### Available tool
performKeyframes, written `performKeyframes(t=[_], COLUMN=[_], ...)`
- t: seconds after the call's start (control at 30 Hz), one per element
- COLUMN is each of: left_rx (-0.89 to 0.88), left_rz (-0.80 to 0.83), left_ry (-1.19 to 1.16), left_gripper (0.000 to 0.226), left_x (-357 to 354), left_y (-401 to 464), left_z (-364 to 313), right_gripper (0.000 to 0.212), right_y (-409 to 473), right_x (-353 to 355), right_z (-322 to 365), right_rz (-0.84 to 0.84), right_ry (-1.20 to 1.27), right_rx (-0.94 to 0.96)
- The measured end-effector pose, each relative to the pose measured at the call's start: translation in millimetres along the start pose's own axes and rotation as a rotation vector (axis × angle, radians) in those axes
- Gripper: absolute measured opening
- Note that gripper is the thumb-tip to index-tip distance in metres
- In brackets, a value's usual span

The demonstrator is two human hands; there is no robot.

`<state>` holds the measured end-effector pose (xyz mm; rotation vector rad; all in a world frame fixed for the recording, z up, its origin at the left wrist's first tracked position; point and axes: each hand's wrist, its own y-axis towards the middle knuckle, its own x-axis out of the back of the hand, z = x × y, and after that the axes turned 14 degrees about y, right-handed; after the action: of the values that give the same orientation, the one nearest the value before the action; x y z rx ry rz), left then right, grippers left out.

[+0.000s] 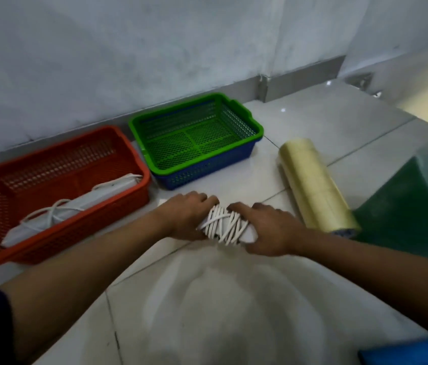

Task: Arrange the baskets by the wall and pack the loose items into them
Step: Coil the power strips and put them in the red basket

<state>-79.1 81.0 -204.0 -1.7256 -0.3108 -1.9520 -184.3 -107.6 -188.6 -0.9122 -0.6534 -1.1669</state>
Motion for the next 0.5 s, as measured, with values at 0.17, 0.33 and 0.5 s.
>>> performKeyframes(t=[0.17, 0.33, 0.5], left_rx=[0.325, 0.618, 0.89], left_rz=[-0.192, -0.295, -0.315], left_ry=[0.045, 0.055, 0.029], left_gripper=[0.063, 0.074, 0.074], left_x=[22, 30, 14], left_y=[-24, -61, -110], left_z=[51, 95, 134], right_gripper=[0.085, 0.062, 0.053], right_y=[56, 102, 136], right_x=[39, 48, 23], right_z=[42, 92, 135], right_rz=[-0.215, -0.448, -0.511], right_ry=[-0.109, -0.238, -0.104], right_rx=[0.149, 0.27, 0.273])
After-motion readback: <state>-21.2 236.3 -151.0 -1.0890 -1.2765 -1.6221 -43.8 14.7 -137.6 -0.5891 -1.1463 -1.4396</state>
